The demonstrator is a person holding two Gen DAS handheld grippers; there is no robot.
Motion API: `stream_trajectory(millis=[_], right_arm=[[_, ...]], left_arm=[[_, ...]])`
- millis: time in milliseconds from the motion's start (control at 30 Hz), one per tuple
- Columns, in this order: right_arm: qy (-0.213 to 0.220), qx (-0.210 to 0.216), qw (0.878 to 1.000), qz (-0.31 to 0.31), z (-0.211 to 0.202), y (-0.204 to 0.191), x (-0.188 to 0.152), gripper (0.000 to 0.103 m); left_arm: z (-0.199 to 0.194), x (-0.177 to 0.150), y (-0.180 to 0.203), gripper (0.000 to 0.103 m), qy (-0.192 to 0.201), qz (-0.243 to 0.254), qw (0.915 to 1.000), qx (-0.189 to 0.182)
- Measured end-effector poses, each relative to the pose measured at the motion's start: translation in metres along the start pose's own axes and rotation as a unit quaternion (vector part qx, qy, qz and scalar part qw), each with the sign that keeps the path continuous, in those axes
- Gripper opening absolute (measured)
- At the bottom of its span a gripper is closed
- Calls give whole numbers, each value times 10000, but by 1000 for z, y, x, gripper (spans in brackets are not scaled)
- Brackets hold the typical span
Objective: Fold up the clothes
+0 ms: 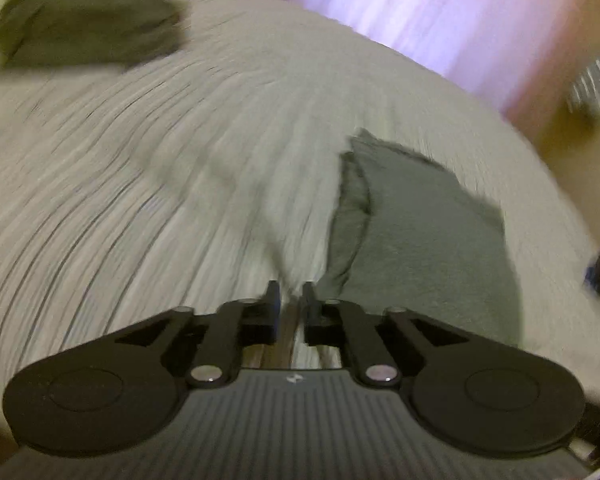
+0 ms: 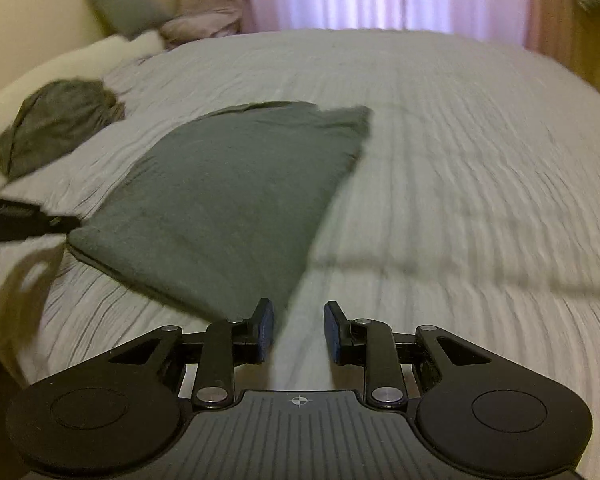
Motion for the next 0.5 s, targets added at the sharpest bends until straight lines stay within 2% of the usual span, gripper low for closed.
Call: stream_trajectory(millis=[33, 67, 100, 133, 167, 200, 233, 300, 333, 367, 500], right_arm=[[-8, 24, 9998, 193, -7, 6, 1, 27], [11, 192, 9981, 577, -15, 15, 2, 27], [41, 427, 9935, 1051, -24, 24, 5, 28], [62, 731, 9837, 1644, -27, 32, 6, 32], [76, 1013, 9690, 2250, -25, 41, 6, 53], [90, 1267, 9507, 2828, -23, 49, 7, 64], [76, 1434, 9355, 3228, -19, 53, 7, 64], [22, 1682, 9072, 3856, -9, 59, 7, 64], [-26, 1731, 9001, 3998, -4, 59, 7, 64], [-83, 1747, 8969, 4061, 1, 59, 8, 64], [-267, 1761, 8968, 4049, 18, 50, 11, 64]], left_arm=[[-10, -4, -6, 10, -48, -519, 9983, -250], [-17, -8, -10, 12, -96, -1044, 9932, -509], [-17, -11, -14, 16, -122, -1509, 9860, -703], [-17, -14, -17, 18, -144, -1941, 9769, -883], [-14, -18, -16, 18, -150, -2239, 9693, -1004], [-12, -23, -15, 19, -155, -2535, 9607, -1124], [-10, -27, -14, 20, -169, -2797, 9520, -1229], [1, -34, -9, 21, -263, -3035, 9433, -1315], [5, -42, -7, 22, -274, -3134, 9401, -1315], [10, -44, -7, 23, -246, -3228, 9379, -1249], [22, -47, -10, 24, 0, -3451, 9321, -1097]])
Point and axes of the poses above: each gripper's, at about its wrist camera, not at the fingertips, and z roughly the way its jaws point, y to its right, x to its top, the point moved 6 cm from there along z, roughly the way its jaws point, and after that the axes turned 4 degrees about y, right-handed, at the moved point
